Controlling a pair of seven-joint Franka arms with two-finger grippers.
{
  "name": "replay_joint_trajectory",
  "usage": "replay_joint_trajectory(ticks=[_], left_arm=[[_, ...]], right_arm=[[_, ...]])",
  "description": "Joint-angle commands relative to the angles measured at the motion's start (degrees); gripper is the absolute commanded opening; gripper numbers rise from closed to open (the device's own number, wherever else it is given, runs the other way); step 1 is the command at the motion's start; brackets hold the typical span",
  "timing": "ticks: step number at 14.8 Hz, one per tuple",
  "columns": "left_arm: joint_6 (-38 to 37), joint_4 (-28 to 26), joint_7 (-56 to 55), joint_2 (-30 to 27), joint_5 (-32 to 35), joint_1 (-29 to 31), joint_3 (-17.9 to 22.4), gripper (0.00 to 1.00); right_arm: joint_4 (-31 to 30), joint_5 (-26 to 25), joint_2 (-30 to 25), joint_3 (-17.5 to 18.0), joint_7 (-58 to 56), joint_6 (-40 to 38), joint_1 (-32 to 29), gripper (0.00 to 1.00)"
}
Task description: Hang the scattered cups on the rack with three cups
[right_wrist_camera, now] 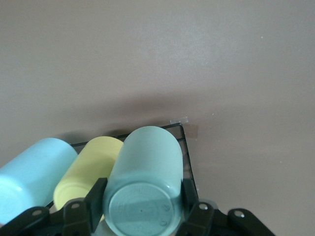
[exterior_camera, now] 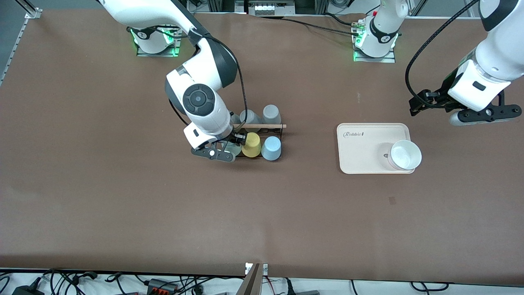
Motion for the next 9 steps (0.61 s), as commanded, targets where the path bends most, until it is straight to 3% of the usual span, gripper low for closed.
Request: replay_joint_trajectory(ticks=[1,4,6,8,9], left_arm=[[1.32,-0.94,1.45,-1.12,0.6,1.37,-0.97,1.0],[2.21,-0.94,1.54,-0.86,0.6,1.46,-1.06,1.0],[2.12,-0.85,1.54,-0.86,0.69,1.37,-1.15,1.0],[1.94,-0.94,1.54,-0.86,0.6,1.55,-0.97,1.0],[1.86,-0.94,1.54,-0.86,0.6,1.55,-0.97,1.0]], right_arm=[[-1.02,-1.59,1.54,-0.52,1.28,2.33,0.61,0.35],[-3.75,-1.95,1.81,-0.52,1.19,5.32,0.61,0.35],[-3.58,-1.86,1.99,-0.52,1.19,5.33,0.52,0.46],[-2.97,-1.69,1.81,-0.52,1.02,5.33,0.26,0.91],[-2.88,-1.77,1.55,-0.61,0.58,5.24,0.0,1.0]])
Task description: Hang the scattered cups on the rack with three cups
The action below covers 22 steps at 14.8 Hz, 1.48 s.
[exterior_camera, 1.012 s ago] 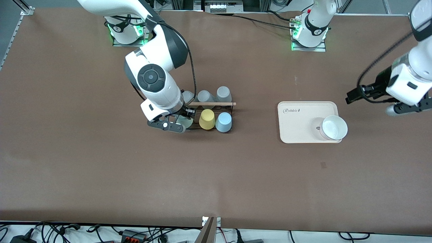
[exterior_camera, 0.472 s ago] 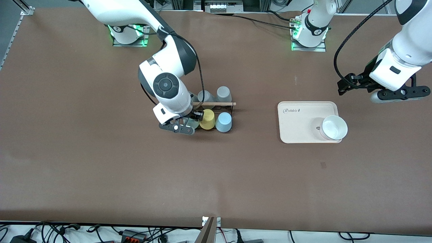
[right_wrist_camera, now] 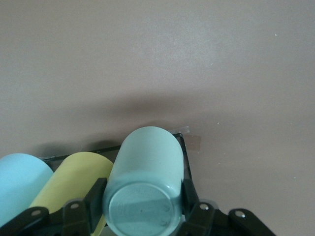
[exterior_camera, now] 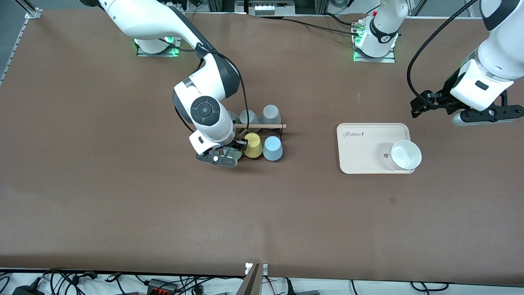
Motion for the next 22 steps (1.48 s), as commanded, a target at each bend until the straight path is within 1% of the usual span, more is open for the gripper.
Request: replay_joint_trajectory(ticks=[1,5,6,9,11,13,16,19,20,22], left_arm=[[0.36,-0.86,1.33,-0.87,0.59,1.08,-0.61,1.0],[0.36,-0.86,1.33,-0.87,0.5,1.08,-0.79,1.0],[0.36,-0.86,1.33,-0.87,0.59,1.08,-0.79,1.0],[0.54,-0.77,3.52,-0.78,0.59,0.99,-0.79,1.0],[0.54,-0.77,4.05,-0.78,0.59,1.08,-0.61,1.0],[0.54,-0.77,4.05,-0.78,0.59,1.08,-0.61,1.0],[0.54,-0.77,4.05,-0.78,0.5,1.08,-0.61,1.0],[0.54,-0.77,4.14,-0.78,0.5,1.08,-0.61,1.0],[0.54,-0.77,4.06,-0.78,0.5,1.08,-0.61,1.0],[0.54,-0.77,4.14,-0.78,0.5,1.08,-0.61,1.0]], right_arm=[[-0.45,-0.54,-0.92,-0.44,-0.39,-0.09,-0.34,1.0],[1.66,-0.54,-5.13,-0.7,-6.01,-2.9,-1.14,1.0],[3.14,-0.54,-5.75,-0.79,-6.37,-5.61,-2.36,1.0],[11.4,-0.54,-6.11,-0.88,-11.18,-15.53,-7.1,1.0],[14.14,-0.45,-7.68,-0.97,-11.73,-20.12,-11.66,1.0],[14.23,-0.01,-9.79,-0.8,-15.22,-22.15,-16.93,1.0],[14.15,-0.54,-12.52,-0.79,-25.94,-23.29,-23.53,1.0],[13.53,-0.54,-16.03,-0.79,-33.51,-28.65,-28.64,1.0],[11.96,-0.54,-18.22,-0.79,-34.57,-29.1,-29.61,1.0],[5.83,-0.54,-23.92,-0.79,-36.77,-28.23,-31.01,1.0]])
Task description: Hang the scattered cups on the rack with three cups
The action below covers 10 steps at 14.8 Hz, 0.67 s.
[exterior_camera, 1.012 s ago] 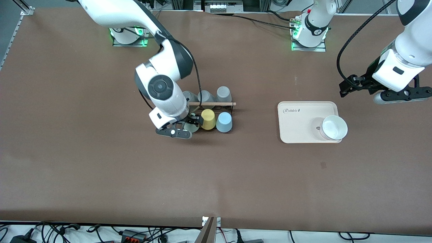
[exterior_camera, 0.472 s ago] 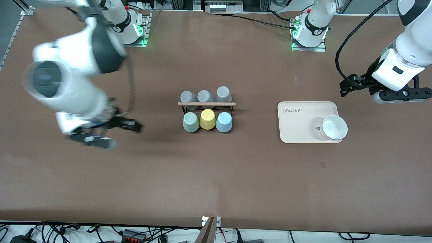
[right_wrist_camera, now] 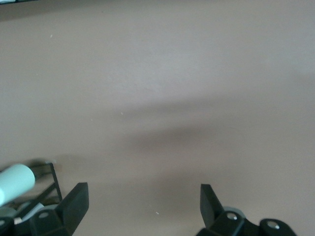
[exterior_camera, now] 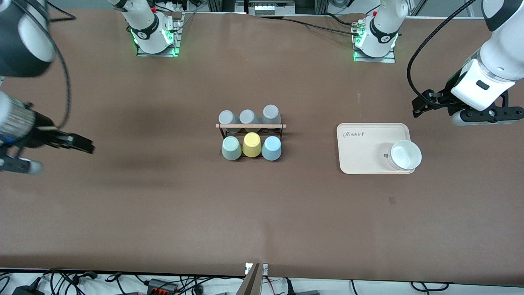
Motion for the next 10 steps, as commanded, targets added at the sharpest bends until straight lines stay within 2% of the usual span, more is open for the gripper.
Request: replay_joint_trajectory(ticks=[1,6,8,10], left_arm=[[0.51,-0.7,1.22,-0.78,0.5,0.64,-0.52,1.0],[0.51,-0.7,1.22,-0.78,0.59,0.64,-0.44,1.0],[0.51,-0.7,1.22,-0.78,0.59,0.64,-0.44,1.0],[0.51,-0.7,1.22,-0.78,0.59,0.64,-0.44,1.0]], right_arm=[[-10.61,-0.25,-9.35,0.98,-2.2,1.61,-1.75,1.0],[-24.94,0.1,-18.41,0.98,-2.2,10.22,-1.75,1.0],[-27.42,0.19,-19.92,0.98,-2.2,11.73,-1.75,1.0],[-27.08,0.28,-20.01,0.9,-2.29,10.33,-1.84,1.0]])
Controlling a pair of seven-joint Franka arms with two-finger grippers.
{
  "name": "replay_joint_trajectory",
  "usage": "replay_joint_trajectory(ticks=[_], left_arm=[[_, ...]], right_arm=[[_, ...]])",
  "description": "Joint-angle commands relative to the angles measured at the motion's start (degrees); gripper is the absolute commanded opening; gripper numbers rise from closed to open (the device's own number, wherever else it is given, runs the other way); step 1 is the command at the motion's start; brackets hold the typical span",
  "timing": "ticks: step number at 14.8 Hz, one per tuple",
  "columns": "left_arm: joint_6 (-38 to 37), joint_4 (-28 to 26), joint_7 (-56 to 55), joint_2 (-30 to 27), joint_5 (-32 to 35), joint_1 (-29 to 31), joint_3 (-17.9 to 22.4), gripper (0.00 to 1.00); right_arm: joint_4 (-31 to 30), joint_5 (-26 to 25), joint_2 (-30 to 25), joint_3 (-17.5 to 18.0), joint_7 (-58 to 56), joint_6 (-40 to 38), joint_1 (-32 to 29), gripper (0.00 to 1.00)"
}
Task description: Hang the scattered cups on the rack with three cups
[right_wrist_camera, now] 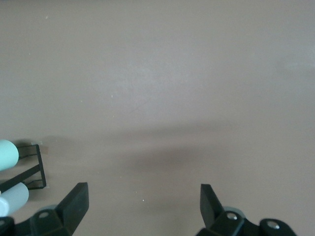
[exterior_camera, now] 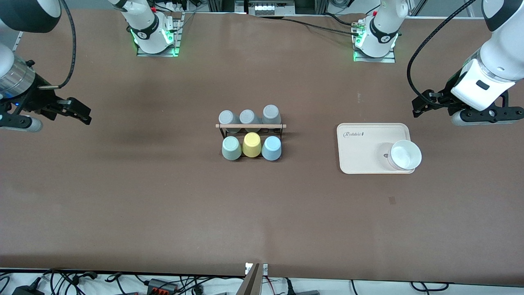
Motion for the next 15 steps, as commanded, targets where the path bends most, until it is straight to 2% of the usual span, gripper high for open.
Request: replay_joint_trajectory(ticks=[1,3,5,9,15], left_arm=[[0.51,-0.69,1.13,-0.78,0.59,0.62,-0.52,1.0],[0.51,-0.69,1.13,-0.78,0.59,0.62,-0.52,1.0],[0.51,-0.61,1.13,-0.69,0.59,0.62,-0.52,1.0],[0.51,-0.61,1.13,-0.69,0.59,0.62,-0.44,1.0],[0.51,-0.61,1.22,-0.69,0.59,0.62,-0.44,1.0]], right_arm=[[-1.74,0.37,-2.05,0.52,-1.25,-0.35,-1.04,1.0],[1.59,0.63,-0.04,0.52,-1.6,-1.06,-1.21,1.0],[4.59,0.81,1.02,0.44,-2.91,-5.27,-1.3,1.0],[5.04,3.0,1.12,0.17,-5.29,-5.55,-2.36,1.0],[7.94,2.48,1.99,0.26,-5.82,-5.9,-2.18,1.0]])
